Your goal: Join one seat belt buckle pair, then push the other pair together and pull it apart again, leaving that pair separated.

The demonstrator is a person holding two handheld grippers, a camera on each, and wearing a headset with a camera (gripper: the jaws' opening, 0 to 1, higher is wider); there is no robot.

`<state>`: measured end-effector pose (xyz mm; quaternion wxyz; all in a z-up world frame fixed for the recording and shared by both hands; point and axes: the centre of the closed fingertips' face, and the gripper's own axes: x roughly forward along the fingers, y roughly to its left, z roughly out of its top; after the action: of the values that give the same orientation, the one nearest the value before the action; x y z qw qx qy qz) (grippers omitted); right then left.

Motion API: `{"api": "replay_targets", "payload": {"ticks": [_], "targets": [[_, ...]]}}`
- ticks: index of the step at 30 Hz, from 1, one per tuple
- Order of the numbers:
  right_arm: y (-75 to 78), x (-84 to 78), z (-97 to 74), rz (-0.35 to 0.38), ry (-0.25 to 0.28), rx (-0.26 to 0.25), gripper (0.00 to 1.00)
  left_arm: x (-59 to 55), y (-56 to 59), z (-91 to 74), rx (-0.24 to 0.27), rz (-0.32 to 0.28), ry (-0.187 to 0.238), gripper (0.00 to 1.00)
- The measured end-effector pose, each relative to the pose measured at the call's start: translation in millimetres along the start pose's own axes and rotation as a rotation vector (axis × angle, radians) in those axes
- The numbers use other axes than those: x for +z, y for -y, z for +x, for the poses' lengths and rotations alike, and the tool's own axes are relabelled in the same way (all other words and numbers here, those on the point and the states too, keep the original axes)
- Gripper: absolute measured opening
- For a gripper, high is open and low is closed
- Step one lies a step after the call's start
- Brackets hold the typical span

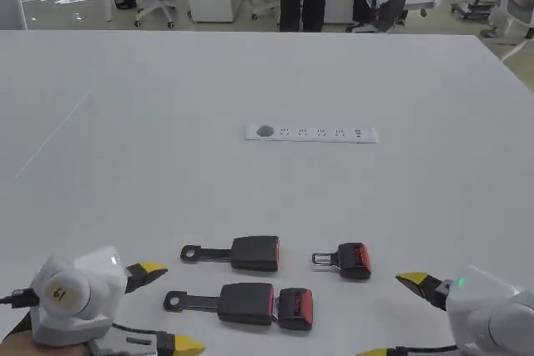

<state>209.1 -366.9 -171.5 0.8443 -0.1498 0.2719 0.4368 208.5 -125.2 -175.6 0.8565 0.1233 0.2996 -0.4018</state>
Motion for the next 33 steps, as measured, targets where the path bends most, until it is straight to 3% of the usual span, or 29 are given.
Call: {"api": "replay_targets", "payload": {"ticks": [5,9,19,26,30,33], "targets": [[-3.5,-0.1,0.7,0.002,0.043,-0.024,0.89,5.1,2.2,-0.3,0.027,-0.031,0.059,0.88],[-3.2,-2.9,3.1,0.026,0.076,-0.031,0.96,10.9,-2.5,-0.1,0.058,-0.046,0.119,0.95],[-2.9,8.5,0.7,0.057,0.164,-0.054,0.99,12.0,4.0,-5.2,0.054,-0.069,0.187,1.00],[-1.5,5.4,3.2,0.061,0.167,-0.056,1.00,6.2,3.6,-2.3,0.067,-0.060,0.174,1.00],[-2.3,9.3,3.6,0.061,0.181,-0.059,0.99,8.0,-1.0,-3.2,0.085,-0.045,0.190,1.00],[-2.8,9.7,4.6,0.050,0.182,-0.057,0.99,12.4,3.6,-2.3,0.086,-0.047,0.192,1.00]]}}
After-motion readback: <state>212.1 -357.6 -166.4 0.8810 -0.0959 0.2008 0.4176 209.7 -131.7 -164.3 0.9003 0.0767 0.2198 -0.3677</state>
